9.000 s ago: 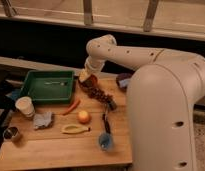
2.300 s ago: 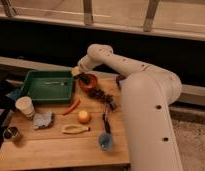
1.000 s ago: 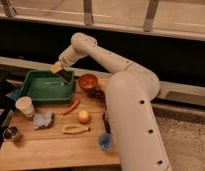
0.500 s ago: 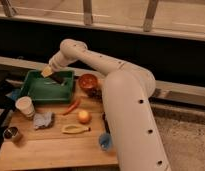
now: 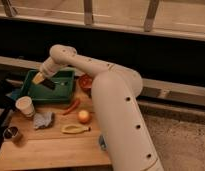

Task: Place eraser in tray

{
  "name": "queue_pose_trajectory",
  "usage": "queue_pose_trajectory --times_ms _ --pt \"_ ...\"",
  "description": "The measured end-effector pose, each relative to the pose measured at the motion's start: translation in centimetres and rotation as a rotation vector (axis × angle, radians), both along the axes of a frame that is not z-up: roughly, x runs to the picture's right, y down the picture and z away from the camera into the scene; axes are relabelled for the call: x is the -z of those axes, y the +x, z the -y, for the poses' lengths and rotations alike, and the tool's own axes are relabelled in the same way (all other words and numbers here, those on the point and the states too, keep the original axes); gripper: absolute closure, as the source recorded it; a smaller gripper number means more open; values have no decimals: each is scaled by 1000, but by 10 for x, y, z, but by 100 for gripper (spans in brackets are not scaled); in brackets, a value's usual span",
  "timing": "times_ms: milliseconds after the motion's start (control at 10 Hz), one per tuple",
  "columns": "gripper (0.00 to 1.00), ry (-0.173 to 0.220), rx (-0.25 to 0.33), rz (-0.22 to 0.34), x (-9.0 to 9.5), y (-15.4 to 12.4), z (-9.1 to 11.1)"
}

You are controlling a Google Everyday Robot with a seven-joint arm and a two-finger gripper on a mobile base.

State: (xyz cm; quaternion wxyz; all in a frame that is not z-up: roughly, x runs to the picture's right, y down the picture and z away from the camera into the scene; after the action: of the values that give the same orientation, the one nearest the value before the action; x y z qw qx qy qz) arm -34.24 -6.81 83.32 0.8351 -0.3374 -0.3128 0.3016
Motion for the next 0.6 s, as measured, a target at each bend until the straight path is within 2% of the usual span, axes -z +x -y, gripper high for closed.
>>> queue_pose_trajectory --times_ms 400,600 --pt "47 -47 -27 -25 -26 4 -10" --pt "39 -61 -39 -35 -33 8 -15"
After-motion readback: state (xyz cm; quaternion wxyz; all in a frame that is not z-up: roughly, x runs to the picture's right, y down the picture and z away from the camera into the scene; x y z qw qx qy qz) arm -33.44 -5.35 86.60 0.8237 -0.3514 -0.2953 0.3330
